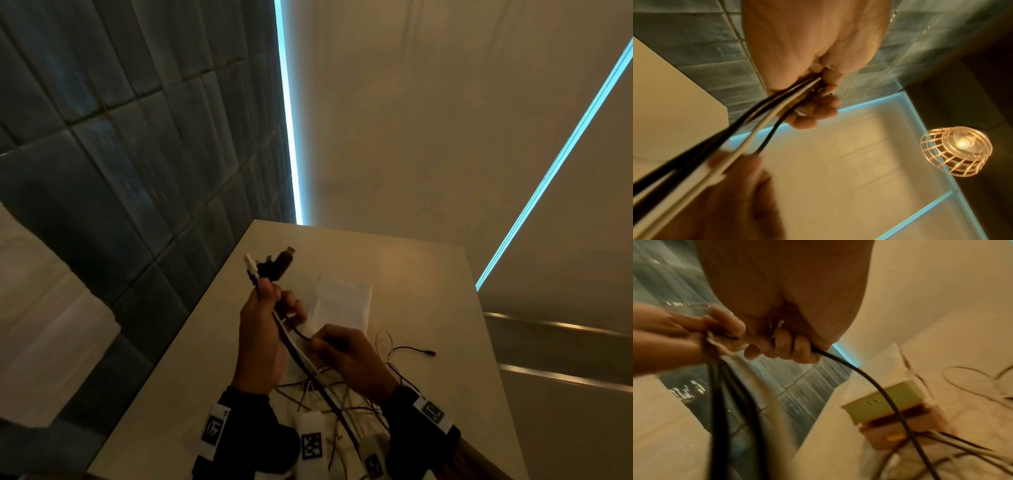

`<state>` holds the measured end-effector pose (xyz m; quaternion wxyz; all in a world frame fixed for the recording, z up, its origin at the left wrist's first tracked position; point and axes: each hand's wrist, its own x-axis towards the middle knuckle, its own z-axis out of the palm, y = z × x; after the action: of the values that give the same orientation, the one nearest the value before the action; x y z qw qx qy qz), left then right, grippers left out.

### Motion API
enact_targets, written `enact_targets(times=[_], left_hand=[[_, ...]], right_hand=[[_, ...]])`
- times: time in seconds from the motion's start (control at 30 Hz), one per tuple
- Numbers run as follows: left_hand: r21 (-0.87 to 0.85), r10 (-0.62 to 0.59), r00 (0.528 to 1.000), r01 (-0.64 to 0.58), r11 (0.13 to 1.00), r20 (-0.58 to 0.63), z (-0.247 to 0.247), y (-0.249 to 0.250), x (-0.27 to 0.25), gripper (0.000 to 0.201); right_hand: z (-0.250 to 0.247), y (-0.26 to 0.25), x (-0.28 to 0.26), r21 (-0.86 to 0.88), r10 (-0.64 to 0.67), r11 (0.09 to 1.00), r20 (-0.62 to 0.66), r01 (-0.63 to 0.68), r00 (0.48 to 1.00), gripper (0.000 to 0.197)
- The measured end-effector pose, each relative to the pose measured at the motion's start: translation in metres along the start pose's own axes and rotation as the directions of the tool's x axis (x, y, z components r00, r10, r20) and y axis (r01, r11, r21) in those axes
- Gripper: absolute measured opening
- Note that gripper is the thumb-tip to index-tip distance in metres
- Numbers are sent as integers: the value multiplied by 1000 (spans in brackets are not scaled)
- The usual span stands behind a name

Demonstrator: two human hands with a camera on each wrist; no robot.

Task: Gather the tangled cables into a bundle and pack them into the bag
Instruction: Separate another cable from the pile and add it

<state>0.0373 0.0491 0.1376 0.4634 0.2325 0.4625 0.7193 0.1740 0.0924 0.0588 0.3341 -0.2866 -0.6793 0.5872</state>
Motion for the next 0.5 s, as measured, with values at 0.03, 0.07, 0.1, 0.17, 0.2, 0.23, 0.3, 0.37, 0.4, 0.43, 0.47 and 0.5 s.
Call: enact_targets(times=[0.03, 0.07, 0.1, 0.17, 0.2, 0.23, 0.3, 0.37, 0.4, 0.43, 0.47, 0.5], left_hand=[[-54, -18, 1000, 18, 998, 12, -2, 4, 2, 36], [-74, -24, 1000, 25, 997, 21, -4, 7, 3, 37], [-64, -21, 999, 23, 998, 28, -6, 9, 4, 37], [1, -24, 998, 24, 1000, 56, -9, 11, 3, 35], [36, -33, 997, 31, 999, 70, -9, 10, 2, 33], [62, -40, 996, 35, 997, 78, -9, 10, 0, 32], [72, -32, 996, 27, 997, 77, -10, 13, -2, 33], [21, -10, 998, 9, 1000, 62, -12, 17, -3, 34], [-18, -6, 999, 7, 1000, 48, -14, 20, -3, 35], [-50, -8, 999, 10, 999, 31, -16, 22, -2, 34], [-64, -18, 1000, 19, 998, 16, -18, 23, -2, 34], [-61, -32, 999, 33, 998, 6, -20, 22, -2, 34]], right_hand=[[-2, 10, -3, -30, 16, 999, 1, -16, 1000, 20], [-3, 20, -5, -51, 33, 998, -4, -33, 999, 22], [-4, 30, -7, -61, 47, 997, -18, -48, 999, 24], [-4, 47, -8, -60, 81, 995, -50, -84, 995, 27], [-4, 53, -8, -60, 99, 993, -63, -103, 993, 28], [-3, 59, -8, -62, 117, 991, -70, -122, 991, 31], [0, 67, -11, -81, 130, 988, -63, -135, 990, 37], [-1, 73, -15, -137, 153, 978, -60, -160, 986, 27], [-2, 76, -19, -174, 165, 970, -57, -173, 985, 28], [-4, 80, -24, -196, 190, 960, -67, -199, 980, 41], [-5, 83, -27, -196, 212, 955, -81, -224, 974, 48], [-6, 85, -29, -197, 229, 949, -112, -248, 967, 48]])
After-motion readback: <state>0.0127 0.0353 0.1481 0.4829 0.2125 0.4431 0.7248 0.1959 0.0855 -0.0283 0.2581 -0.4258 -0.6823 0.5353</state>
